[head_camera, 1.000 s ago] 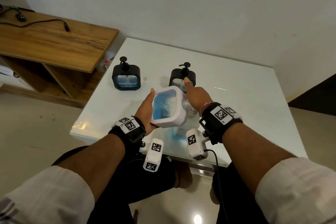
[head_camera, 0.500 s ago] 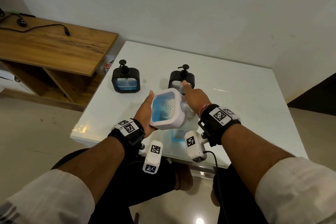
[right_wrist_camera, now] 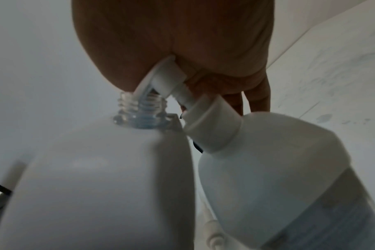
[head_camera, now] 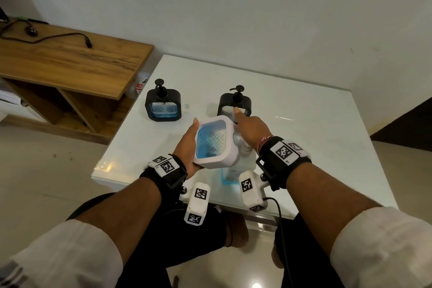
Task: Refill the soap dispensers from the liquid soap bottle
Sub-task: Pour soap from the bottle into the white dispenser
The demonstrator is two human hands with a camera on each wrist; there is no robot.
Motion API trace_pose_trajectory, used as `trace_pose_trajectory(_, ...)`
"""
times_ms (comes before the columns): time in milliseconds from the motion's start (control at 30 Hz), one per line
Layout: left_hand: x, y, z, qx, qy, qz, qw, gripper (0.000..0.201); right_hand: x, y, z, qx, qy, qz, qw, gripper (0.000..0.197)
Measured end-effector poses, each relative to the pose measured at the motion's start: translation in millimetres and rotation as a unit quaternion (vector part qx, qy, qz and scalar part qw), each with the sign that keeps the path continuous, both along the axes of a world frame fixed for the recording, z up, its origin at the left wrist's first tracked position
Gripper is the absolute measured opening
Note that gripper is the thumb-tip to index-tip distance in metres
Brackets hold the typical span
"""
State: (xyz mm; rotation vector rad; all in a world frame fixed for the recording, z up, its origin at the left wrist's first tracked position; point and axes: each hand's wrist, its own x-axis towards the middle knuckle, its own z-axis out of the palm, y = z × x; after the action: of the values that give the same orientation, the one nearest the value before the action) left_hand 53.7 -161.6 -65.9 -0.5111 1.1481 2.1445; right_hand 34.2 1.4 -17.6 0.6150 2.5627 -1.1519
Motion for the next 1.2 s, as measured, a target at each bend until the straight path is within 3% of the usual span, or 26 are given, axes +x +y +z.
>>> trace_pose_trajectory(367, -0.7, -1.0, -0.8, 0.006, -0.002, -0.003, 1.0, 0.055, 0.4, 1.7, -1.5, 0.008, 0.012, -0.017, 1.0, 0.061)
trace_pose_trajectory(600, -0.3, -0.3, -1.8, 0.004, -0.003, -0.004, 1.0, 0.054, 0.6, 0.8, -0.7, -0.015, 0.02, 0.021, 0.999, 0.049)
trace_pose_trajectory(833, -1.1, -1.4, -2.5, 0.001, -0.008, -0.009, 1.0, 0.055, 0.3, 2.9, -5.4, 0.003, 0.02, -0.012, 1.0, 0.064)
trace_pose_trajectory(1000, 0.3, -1.0, -0.7, 0.009, -0.005, -0.003, 1.0, 0.053, -2.3, 2.0, -5.8, 0.014, 0.021, 0.019, 0.999, 0.053)
trace_pose_trajectory(1200, -2.2, -1.3, -2.8, 0.007, -0.009, -0.002, 1.0, 0.053, 0.5, 2.3, -5.4, 0.026, 0.015, -0.004, 1.0, 0.063)
